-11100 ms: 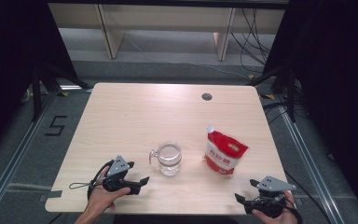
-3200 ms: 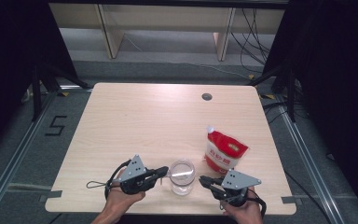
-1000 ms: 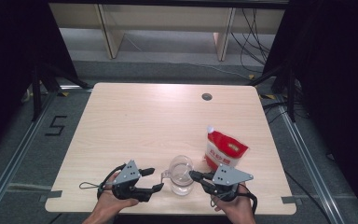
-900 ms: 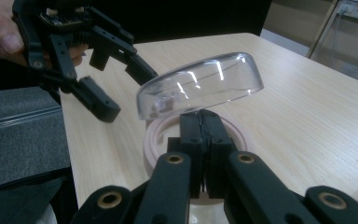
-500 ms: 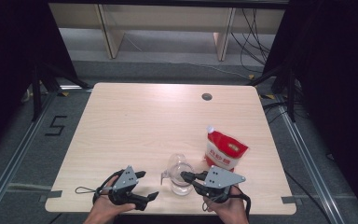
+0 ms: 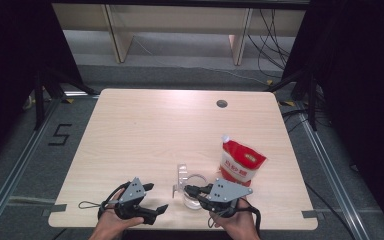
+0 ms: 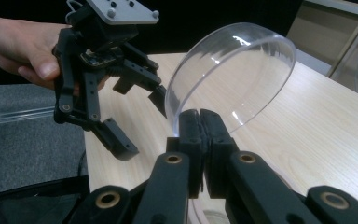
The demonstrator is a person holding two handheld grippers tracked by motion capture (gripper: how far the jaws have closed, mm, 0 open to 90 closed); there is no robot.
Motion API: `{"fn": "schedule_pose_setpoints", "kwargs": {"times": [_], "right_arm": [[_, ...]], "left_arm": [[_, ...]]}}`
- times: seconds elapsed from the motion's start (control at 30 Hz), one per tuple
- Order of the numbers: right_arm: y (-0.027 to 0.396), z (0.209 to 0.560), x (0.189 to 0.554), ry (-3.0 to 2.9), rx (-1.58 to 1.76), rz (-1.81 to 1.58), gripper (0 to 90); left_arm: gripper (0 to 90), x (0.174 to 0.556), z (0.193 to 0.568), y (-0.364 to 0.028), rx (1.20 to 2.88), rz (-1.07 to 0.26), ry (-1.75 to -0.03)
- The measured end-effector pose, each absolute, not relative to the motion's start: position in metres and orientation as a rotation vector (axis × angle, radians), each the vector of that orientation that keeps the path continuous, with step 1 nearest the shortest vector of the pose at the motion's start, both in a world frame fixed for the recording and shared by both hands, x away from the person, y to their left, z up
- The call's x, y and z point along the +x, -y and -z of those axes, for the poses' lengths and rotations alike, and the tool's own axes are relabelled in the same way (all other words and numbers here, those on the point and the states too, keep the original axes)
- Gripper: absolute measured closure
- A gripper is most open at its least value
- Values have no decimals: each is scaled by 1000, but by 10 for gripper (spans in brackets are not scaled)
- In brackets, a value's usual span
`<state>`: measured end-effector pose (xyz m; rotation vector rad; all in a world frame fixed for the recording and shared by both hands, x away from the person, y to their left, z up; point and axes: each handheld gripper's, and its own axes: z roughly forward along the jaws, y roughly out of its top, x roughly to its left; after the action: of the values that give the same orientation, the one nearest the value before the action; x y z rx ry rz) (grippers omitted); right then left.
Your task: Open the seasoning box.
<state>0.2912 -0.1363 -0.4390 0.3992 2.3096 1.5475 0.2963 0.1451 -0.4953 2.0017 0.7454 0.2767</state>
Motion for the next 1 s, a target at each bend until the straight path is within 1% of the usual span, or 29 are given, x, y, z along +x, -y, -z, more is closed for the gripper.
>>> {"fn": "schedule_pose_setpoints", "kwargs": {"times": [0.33, 0.5, 0.6, 0.67, 0.77, 0.97, 1.0], "right_arm": [[131, 440, 294, -2314, 379, -1552, 872], [143, 436, 294, -2292, 402, -1560, 831], [161, 434, 294, -2252, 430, -1564, 800], [176, 433, 293, -2219, 458, -1574, 793], [195, 430, 292, -2188, 492, -1582, 776], [234, 433, 283, -2136, 620, -1550, 767], [234, 433, 283, -2136, 620, -1550, 767]], "left_arm": [[155, 295, 497, -143, 2018, -278, -737], [156, 295, 497, -143, 2020, -289, -748], [158, 296, 497, -144, 2012, -299, -752], [159, 297, 496, -146, 2036, -315, -750], [159, 296, 497, -145, 2017, -294, -758], [162, 296, 497, -144, 2016, -286, -757], [162, 296, 497, -144, 2017, -285, -756]]}}
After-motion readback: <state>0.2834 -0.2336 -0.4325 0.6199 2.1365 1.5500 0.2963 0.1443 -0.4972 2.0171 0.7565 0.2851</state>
